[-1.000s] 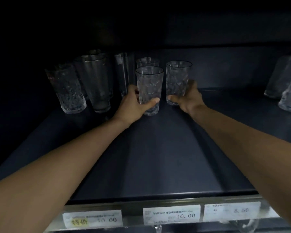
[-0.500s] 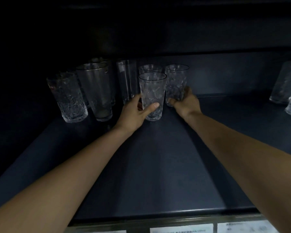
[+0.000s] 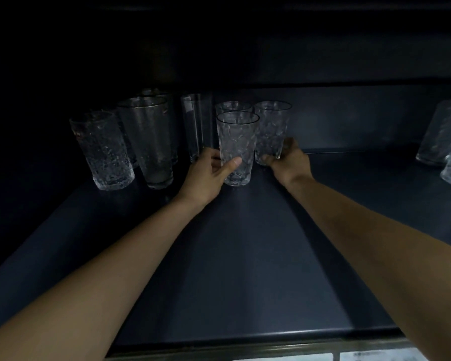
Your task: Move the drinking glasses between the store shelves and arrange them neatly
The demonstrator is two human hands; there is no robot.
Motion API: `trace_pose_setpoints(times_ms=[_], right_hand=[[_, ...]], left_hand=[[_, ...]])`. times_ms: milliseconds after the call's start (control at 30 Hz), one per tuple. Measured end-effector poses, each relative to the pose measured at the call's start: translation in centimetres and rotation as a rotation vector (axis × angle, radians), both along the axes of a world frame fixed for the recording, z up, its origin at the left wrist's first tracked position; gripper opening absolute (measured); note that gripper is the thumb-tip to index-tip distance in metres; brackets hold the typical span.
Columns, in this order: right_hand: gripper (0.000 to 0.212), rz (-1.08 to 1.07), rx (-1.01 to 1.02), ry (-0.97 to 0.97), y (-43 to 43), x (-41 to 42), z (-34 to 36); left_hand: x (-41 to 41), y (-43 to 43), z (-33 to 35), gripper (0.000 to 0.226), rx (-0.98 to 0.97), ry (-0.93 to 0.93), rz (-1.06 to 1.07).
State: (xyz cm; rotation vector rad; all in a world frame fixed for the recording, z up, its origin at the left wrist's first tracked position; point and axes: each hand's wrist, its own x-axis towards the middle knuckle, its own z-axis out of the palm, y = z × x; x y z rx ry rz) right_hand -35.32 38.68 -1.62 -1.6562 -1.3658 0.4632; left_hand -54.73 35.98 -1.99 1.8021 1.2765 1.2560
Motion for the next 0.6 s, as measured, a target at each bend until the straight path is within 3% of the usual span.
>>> trace_pose_setpoints(times_ms=[600], right_hand=[[0.049, -0.033, -0.013, -0.098, 0.53, -0.04, -0.32]], left_hand=[[-0.25, 0.0, -0.11, 0.03, -0.013, -0.067, -0.002]])
